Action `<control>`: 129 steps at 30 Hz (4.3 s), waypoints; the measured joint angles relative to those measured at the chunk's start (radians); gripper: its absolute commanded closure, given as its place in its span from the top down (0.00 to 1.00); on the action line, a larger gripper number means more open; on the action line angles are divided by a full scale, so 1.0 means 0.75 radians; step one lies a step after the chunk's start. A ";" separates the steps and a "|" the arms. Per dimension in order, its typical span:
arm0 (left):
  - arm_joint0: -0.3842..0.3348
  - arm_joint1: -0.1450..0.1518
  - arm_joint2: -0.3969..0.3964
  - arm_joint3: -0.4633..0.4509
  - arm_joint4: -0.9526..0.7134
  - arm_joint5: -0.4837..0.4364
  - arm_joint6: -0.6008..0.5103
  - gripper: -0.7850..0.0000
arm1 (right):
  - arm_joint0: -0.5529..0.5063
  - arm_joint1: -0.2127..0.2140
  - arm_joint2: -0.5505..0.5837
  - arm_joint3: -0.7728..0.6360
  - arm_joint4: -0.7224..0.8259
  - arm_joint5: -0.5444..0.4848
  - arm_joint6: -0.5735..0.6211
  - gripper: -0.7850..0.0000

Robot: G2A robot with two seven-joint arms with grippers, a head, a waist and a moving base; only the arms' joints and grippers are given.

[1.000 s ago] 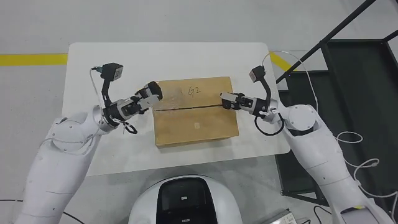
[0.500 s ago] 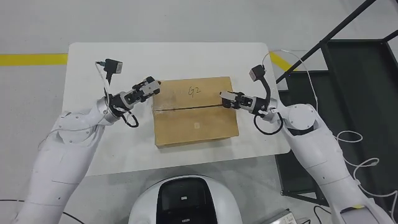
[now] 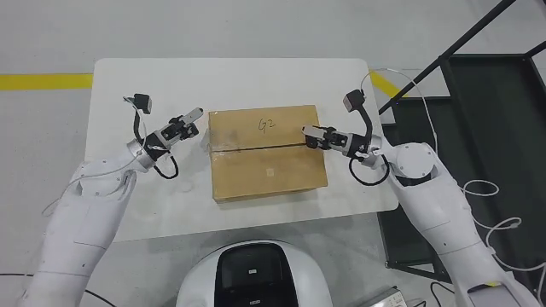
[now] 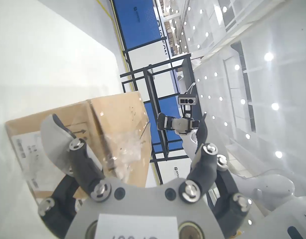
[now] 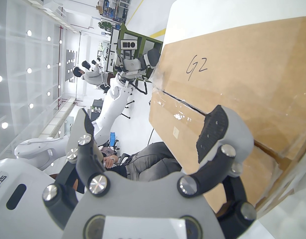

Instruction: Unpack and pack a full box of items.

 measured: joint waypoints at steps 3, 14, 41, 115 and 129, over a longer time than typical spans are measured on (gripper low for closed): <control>0.017 0.003 -0.012 -0.002 -0.033 -0.024 -0.054 1.00 | 0.004 -0.001 -0.006 0.002 -0.003 -0.002 0.000 1.00; -0.020 -0.005 0.034 -0.080 -0.039 0.031 -0.152 1.00 | 0.010 -0.004 -0.016 0.010 -0.002 -0.013 -0.005 1.00; -0.042 -0.022 0.091 -0.228 0.022 0.025 -0.132 1.00 | -0.116 0.023 0.176 0.052 0.184 -0.073 0.048 1.00; -0.299 -0.212 0.499 -0.286 0.198 0.098 -0.082 1.00 | -0.370 0.025 0.442 0.087 0.326 -0.226 0.004 1.00; -0.354 -0.262 0.545 -0.206 0.212 0.038 0.058 1.00 | -0.365 0.022 0.437 0.105 0.334 -0.230 0.019 1.00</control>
